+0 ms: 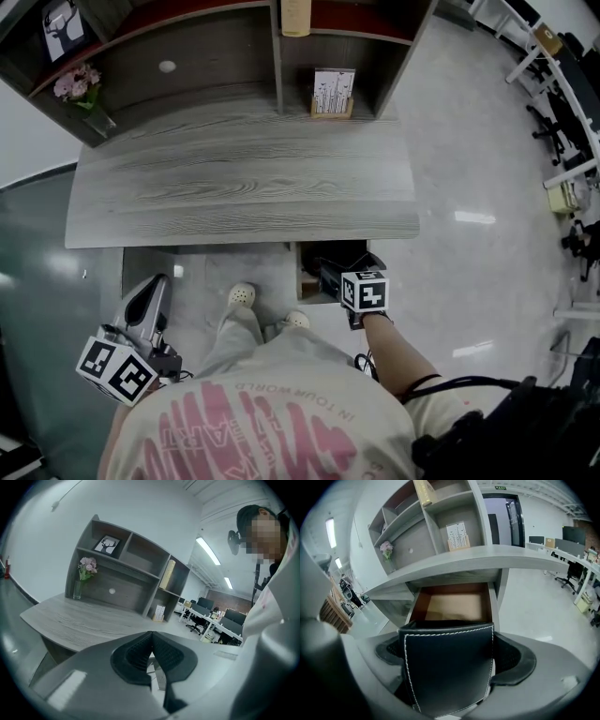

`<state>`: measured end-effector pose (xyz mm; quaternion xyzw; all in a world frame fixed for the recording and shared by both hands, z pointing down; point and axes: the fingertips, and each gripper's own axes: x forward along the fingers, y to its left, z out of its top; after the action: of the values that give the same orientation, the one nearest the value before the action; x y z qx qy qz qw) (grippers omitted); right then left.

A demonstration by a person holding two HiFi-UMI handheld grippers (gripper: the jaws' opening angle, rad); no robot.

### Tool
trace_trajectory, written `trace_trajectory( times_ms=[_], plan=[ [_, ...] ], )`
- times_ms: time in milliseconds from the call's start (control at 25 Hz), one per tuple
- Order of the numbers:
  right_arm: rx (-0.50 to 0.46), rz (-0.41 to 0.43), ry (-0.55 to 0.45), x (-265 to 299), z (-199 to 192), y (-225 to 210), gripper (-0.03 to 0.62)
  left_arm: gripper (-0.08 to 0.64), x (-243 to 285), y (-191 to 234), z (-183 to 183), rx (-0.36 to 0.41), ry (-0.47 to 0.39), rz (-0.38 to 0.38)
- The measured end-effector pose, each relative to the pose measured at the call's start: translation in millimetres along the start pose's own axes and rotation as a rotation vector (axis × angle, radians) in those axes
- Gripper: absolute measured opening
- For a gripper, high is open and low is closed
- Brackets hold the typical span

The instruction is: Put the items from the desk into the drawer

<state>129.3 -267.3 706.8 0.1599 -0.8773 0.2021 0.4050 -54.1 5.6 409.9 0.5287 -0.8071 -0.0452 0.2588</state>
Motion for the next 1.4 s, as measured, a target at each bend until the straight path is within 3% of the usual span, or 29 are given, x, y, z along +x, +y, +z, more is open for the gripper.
trace_trajectory(
  times_ms=[240, 520, 720, 920, 1000, 1120, 1400],
  plan=[
    [-0.072, -0.02, 0.002, 1.9, -8.1, 3.0, 0.565, 0.02, 2.5, -8.4, -2.7, -0.004, -0.004, 0.01],
    [-0.077, -0.013, 0.026, -1.2, -10.9, 4.7, 0.565, 0.02, -2.2, -8.2, -20.8, -0.028, 0.027, 0.009],
    [0.08, -0.022, -0.007, -25.2, -22.1, -4.4, 0.565, 0.02, 5.3, -18.8, -20.3, -0.016, 0.032, -0.061],
    [0.423, 0.046, -0.253, -85.0, 18.6, -10.7, 0.553, 0.02, 7.7, -20.6, -2.0, 0.016, -0.002, -0.146],
    [0.509, 0.051, -0.361, -118.7, 38.6, -10.9, 0.46, 0.02, 5.1, -16.9, 2.9, 0.0, -0.011, -0.176],
    [0.516, 0.024, -0.494, -166.1, 63.8, -1.9, 0.257, 0.02, -2.1, -14.5, 7.4, -0.003, -0.017, -0.23],
    [0.47, 0.069, -0.724, -255.5, 107.8, 64.2, 0.006, 0.02, -27.4, -9.9, 34.4, 0.005, -0.067, -0.343]
  ],
)
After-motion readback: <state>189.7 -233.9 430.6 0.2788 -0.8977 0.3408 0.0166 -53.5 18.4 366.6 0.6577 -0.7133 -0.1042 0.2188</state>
